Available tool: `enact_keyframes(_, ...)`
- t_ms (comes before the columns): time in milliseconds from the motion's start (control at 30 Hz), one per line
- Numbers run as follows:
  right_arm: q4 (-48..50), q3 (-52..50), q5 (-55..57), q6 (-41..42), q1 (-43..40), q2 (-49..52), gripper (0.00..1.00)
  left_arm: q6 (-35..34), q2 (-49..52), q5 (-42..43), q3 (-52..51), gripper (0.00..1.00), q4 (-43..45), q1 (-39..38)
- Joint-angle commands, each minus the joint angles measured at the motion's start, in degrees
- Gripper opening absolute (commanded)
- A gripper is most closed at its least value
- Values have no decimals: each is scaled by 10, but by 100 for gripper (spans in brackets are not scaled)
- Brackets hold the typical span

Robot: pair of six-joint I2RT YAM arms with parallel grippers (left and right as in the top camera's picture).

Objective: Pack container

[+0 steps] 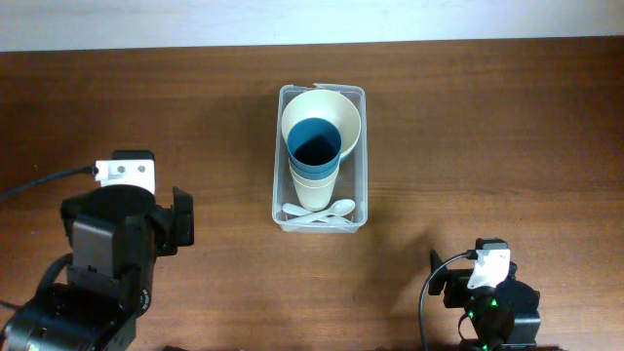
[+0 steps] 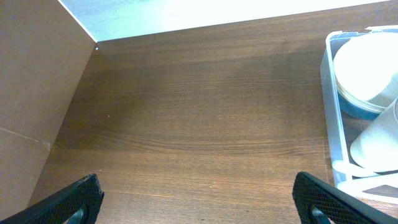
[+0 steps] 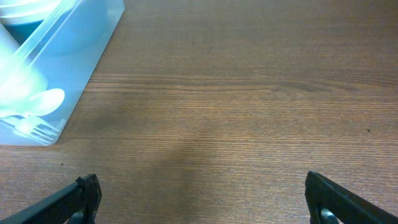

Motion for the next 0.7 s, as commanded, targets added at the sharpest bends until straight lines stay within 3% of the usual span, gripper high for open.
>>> enact_keyframes(0, 3, -4, -3, -2, 3, -7, 99, -5, 0, 0, 4, 100, 0, 3)
enact_keyframes(267, 3, -4, -3, -2, 3, -7, 99, -5, -5, -3, 3, 100, -7, 9)
enact_keyframes(400, 3, -4, -3, -2, 3, -7, 99, -5, -17, -4, -10, 99, 1, 62)
enact_keyframes(533, 3, -4, -3, -2, 3, -7, 99, -2, -50, 115, -62, 100, 50, 156)
enact_keyframes(667, 3, -4, -3, -2, 3, -7, 99, 67, -100, 268, -155, 100, 141, 243)
